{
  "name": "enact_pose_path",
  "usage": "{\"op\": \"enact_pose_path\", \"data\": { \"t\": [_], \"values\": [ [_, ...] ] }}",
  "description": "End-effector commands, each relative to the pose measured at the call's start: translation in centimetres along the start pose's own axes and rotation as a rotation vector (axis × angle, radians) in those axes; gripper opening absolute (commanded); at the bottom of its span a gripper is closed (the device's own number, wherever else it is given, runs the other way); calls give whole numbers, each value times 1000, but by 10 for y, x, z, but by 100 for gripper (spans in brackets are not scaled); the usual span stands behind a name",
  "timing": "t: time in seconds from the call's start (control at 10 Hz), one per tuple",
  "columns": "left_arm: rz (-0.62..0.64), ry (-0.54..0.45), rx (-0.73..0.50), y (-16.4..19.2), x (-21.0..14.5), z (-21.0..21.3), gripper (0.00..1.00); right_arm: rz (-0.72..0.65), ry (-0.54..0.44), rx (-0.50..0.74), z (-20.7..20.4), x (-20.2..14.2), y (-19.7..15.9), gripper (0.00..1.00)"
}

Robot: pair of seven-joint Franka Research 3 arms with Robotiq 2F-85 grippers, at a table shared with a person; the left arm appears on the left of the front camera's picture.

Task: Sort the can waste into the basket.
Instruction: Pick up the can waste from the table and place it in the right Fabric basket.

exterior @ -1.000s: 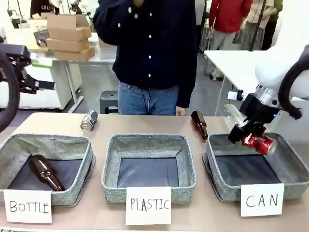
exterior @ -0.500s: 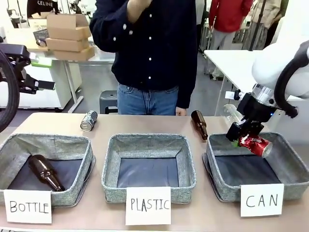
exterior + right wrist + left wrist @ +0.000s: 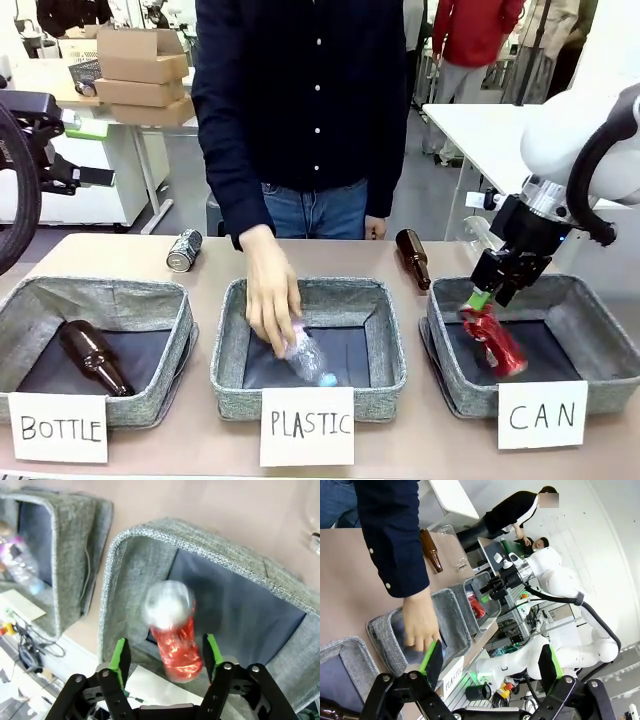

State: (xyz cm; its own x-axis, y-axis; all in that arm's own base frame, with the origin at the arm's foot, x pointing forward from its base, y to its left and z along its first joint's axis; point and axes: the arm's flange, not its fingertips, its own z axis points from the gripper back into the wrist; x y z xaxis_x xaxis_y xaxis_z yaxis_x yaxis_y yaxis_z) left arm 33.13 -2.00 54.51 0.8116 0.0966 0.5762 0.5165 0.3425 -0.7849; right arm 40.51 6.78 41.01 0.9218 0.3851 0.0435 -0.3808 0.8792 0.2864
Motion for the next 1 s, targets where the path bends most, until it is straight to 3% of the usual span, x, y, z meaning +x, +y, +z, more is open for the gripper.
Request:
{"op": "enact_pose_path", "data": {
  "t": [0.0,0.4,0.5,0.6,0.7,0.8,0.9],
  "values": [
    [-22,-14,-18,1,1,-2,100,-5,-16,39,4,4,-3,100],
    [-22,-14,-18,1,1,-2,100,-9,-48,93,1,-1,-6,100],
    [-22,-14,-18,1,1,-2,100,29,-100,242,5,-4,-3,100],
    [-22,-14,-18,1,1,-2,100,156,-243,544,18,-14,1,100],
    [-22,-14,-18,1,1,-2,100,179,-469,975,38,-21,1,100],
    [-22,-14,-18,1,1,-2,100,255,-550,1219,49,-29,1,100],
    [-22,-14,-18,1,1,-2,100,385,-496,1413,52,-34,0,100]
  ]
}}
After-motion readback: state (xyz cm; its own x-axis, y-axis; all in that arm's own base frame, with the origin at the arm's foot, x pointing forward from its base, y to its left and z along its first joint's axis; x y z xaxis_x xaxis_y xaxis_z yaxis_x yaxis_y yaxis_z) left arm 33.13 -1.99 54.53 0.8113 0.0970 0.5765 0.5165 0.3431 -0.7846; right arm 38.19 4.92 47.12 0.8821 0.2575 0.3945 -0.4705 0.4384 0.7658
